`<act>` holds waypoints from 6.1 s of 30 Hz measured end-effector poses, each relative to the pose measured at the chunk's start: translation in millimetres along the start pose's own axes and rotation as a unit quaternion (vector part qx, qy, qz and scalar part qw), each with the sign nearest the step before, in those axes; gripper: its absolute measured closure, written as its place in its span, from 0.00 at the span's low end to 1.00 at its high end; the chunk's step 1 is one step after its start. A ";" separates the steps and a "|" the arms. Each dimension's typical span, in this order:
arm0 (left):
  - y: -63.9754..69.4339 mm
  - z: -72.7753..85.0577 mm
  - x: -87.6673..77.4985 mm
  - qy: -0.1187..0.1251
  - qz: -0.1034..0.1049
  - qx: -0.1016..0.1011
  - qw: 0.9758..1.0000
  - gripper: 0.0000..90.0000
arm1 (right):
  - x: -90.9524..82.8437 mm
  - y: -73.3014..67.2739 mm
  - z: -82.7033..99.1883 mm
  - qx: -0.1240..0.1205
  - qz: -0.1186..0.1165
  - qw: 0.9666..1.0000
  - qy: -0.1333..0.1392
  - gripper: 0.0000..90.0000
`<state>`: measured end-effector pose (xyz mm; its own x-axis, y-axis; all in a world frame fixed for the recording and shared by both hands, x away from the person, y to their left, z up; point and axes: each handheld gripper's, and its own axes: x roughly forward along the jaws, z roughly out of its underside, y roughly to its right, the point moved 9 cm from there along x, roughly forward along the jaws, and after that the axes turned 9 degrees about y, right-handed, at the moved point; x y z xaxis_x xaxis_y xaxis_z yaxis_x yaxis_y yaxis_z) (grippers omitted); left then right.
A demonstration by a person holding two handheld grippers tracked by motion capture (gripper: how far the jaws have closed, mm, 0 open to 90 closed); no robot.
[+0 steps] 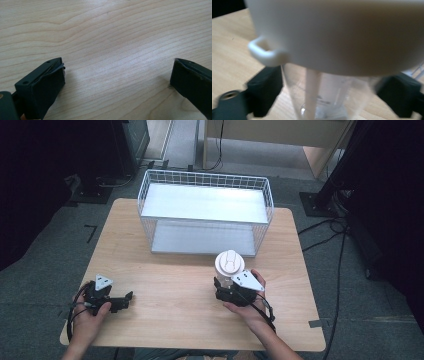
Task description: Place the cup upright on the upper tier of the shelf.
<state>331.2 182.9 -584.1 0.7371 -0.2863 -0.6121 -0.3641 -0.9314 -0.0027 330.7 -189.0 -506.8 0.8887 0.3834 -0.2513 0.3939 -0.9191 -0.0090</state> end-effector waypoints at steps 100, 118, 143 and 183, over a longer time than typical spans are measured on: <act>-1.2 -0.5 -0.7 0.004 0.006 -0.005 1.000 0.00 | 18.2 15.7 -224.6 0.010 0.082 0.966 0.244 0.17; -0.9 -0.5 -0.7 0.004 0.007 -0.008 1.000 0.00 | 46.0 23.6 -253.4 0.004 0.105 0.965 0.240 0.17; -2.5 0.0 -1.6 0.004 0.006 -0.010 1.000 0.00 | 109.3 46.2 -263.9 0.012 0.126 0.965 0.231 0.17; -1.7 1.3 -1.2 -0.003 -0.004 0.005 1.000 0.00 | 96.1 44.0 -241.9 -0.006 0.051 0.977 0.206 0.03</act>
<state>330.1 185.1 -584.4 0.7364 -0.2771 -0.6173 -0.3637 -0.9314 -0.0158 490.1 -170.6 -297.2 0.9414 0.2965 0.1607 0.2993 -0.9541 0.0068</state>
